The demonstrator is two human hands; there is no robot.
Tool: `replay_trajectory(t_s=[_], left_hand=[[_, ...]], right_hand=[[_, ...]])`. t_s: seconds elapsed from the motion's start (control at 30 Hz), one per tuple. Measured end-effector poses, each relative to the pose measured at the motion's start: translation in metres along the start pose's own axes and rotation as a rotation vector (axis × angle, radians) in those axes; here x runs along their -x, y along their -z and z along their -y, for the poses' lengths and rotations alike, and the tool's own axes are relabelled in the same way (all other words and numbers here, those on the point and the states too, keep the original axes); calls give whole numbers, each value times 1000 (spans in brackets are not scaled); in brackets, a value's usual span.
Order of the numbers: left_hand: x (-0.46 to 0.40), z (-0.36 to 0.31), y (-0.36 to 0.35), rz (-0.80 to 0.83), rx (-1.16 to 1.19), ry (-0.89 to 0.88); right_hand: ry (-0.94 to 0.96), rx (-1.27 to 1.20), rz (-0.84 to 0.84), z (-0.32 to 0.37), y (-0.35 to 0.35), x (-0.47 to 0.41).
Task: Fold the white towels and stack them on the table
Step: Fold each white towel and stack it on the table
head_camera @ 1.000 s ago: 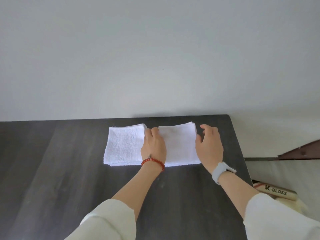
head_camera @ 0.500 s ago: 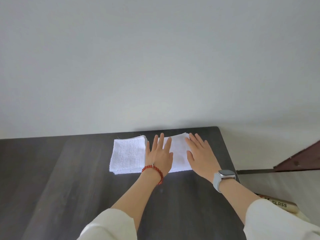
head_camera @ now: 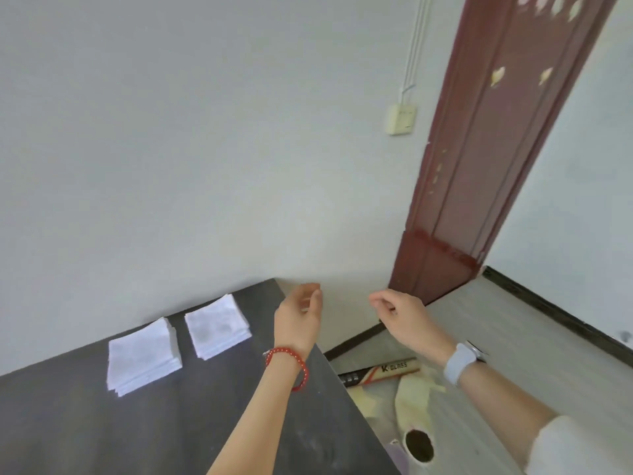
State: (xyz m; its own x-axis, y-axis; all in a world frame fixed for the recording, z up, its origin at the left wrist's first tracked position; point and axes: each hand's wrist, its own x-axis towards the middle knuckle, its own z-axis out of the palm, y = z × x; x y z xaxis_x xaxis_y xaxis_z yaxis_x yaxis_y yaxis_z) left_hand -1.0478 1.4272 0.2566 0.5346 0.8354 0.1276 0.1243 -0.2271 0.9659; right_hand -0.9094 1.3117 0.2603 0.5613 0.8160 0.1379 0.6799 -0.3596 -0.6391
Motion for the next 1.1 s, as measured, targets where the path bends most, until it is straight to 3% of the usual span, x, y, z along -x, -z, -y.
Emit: replay_trajectory(t_s=[0.2, 0.4, 0.7, 0.9, 1.1], left_hand=[[72, -77, -178, 350, -37, -165], [199, -152, -389, 752, -22, -379], [412, -246, -646, 1130, 107, -441], [480, -265, -792, 1245, 63, -501], [492, -275, -971, 1240, 9, -490]], right_hand=[[-275, 73, -313, -100, 151, 140], [-620, 104, -613, -222, 295, 321], [-962, 83, -943, -373, 464, 568], [-1023, 38, -1011, -482, 539, 636], [-1024, -24, -1024, -628, 626, 654]])
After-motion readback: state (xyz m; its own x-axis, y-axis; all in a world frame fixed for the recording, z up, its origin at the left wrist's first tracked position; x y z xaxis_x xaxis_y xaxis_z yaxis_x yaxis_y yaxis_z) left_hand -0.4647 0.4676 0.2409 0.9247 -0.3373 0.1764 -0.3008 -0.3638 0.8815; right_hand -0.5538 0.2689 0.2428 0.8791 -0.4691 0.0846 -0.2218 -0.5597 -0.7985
